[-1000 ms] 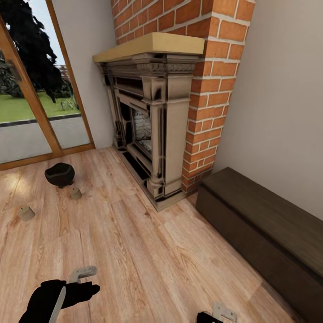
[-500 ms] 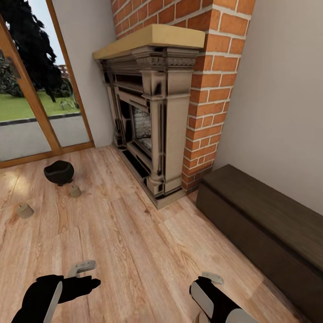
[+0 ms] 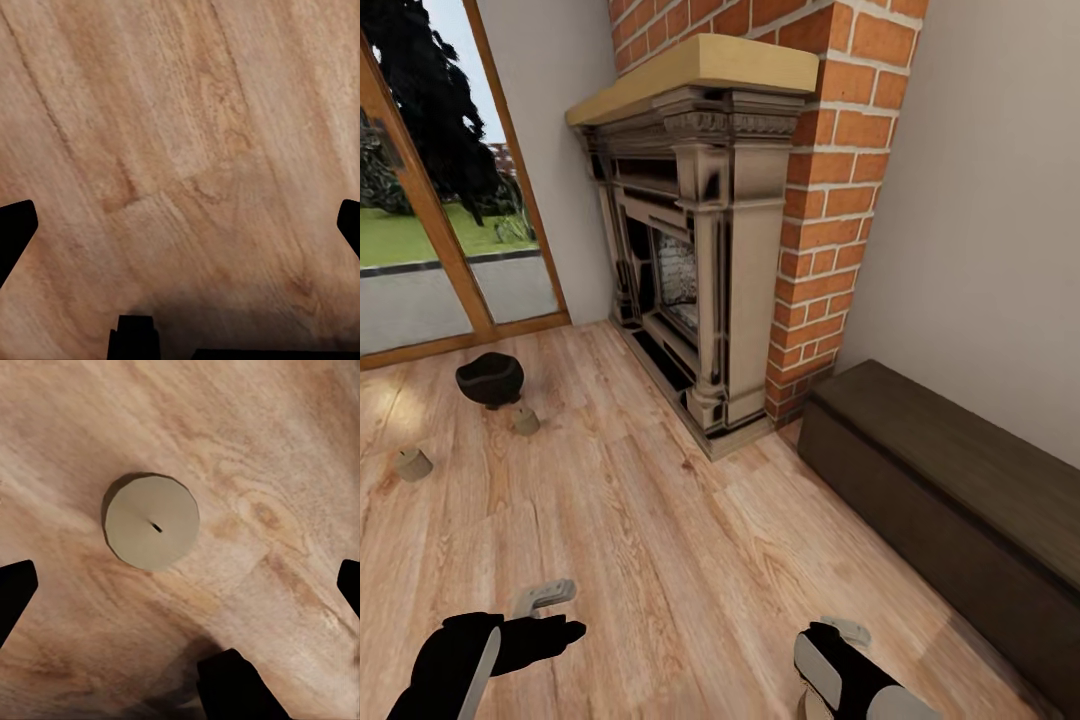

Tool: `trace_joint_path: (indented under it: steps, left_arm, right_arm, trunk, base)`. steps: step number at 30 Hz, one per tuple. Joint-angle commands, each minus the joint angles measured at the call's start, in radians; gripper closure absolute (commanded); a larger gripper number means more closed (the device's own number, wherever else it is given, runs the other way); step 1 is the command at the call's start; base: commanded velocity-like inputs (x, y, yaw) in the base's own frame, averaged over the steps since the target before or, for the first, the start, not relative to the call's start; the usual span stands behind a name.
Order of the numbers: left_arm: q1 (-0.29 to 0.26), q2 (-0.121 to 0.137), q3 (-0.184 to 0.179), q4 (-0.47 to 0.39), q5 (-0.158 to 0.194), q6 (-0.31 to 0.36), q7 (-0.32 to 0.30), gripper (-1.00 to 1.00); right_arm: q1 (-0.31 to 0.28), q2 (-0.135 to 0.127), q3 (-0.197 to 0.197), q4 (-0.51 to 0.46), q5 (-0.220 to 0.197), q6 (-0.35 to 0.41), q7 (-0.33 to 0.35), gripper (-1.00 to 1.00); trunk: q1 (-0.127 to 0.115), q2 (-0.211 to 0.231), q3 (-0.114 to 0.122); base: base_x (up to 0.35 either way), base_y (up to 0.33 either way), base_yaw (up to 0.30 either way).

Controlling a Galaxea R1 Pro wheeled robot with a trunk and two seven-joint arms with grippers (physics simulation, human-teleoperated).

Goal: Place each of the two pumpkins and all three candles from the living room inside a cabinet in the living room (use any cabinet), then make sure every cabinet is closed, and position the cauldron so it is next to a table in the living room.

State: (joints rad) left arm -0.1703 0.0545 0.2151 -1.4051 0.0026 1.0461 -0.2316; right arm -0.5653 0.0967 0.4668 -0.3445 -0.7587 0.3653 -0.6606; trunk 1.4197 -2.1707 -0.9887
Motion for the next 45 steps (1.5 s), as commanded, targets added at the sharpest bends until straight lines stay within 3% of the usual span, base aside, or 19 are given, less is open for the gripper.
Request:
trace_joint_path:
  steps: [1, 8, 45]
  left_arm:
    - [0.0, 0.0, 0.0, 0.0, 0.0, 0.0, 0.0, -1.0]
    - [0.0, 0.0, 0.0, 0.0, 0.0, 0.0, 0.0, -1.0]
    - [0.0, -0.002, -0.003, 0.0, -0.007, -0.003, 0.0, -1.0]
  right_arm:
    - [-0.016, -0.002, 0.0, -0.001, 0.0, 0.024, 0.0, -1.0]
    - [-0.047, 0.007, 0.004, -0.002, 0.001, 0.08, 0.0, -1.0]
    - [-0.048, -0.003, 0.008, -0.005, 0.002, 0.076, 0.015, -1.0]
  trunk:
    - [0.004, -0.007, -0.003]
    - [0.031, -0.056, -0.025]
    - [0.173, -0.315, -0.141]
  base:
    - [0.0, 0.0, 0.0]
    - [0.0, 0.0, 0.0]
    - [0.0, 0.0, 0.0]
